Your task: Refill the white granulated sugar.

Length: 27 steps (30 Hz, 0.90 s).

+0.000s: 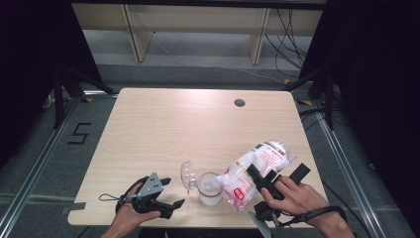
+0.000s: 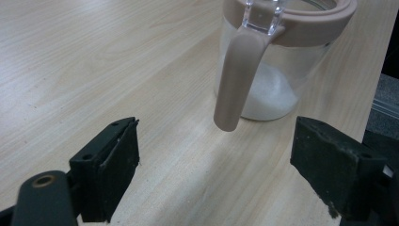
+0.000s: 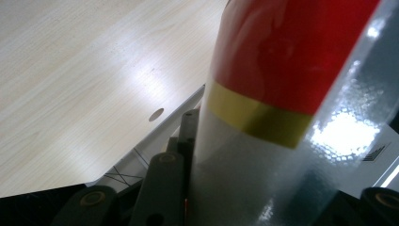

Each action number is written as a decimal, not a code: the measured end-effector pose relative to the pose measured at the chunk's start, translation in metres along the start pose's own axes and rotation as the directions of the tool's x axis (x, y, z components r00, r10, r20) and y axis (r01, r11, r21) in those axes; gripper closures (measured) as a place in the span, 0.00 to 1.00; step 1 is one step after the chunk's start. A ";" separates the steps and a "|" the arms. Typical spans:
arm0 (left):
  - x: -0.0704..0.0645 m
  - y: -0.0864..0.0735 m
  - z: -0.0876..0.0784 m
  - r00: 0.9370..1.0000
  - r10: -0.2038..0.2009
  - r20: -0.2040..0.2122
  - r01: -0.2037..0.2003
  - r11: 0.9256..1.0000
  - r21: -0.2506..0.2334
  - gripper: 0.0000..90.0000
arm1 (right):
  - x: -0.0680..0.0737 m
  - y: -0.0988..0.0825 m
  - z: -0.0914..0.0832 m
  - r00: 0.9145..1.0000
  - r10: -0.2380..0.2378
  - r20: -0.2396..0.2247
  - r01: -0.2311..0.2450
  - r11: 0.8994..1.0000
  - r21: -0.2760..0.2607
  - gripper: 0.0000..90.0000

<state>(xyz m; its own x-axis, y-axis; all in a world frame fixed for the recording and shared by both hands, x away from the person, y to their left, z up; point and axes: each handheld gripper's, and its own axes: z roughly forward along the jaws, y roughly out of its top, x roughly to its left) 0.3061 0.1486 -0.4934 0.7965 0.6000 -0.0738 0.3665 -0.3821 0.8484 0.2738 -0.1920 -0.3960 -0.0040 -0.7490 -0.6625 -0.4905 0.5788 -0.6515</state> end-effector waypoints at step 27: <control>0.001 0.001 -0.002 1.000 0.025 -0.005 -0.025 1.000 0.015 0.17 | 0.000 -0.001 -0.001 1.000 -0.005 -0.006 0.005 1.000 -0.004 0.82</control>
<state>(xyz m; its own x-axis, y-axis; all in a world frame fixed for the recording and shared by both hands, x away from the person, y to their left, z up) 0.3067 0.1502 -0.4917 0.8034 0.5933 -0.0499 0.3535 -0.4078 0.8419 0.2733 -0.1935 -0.3947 -0.0064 -0.7539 -0.6569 -0.4941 0.5735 -0.6534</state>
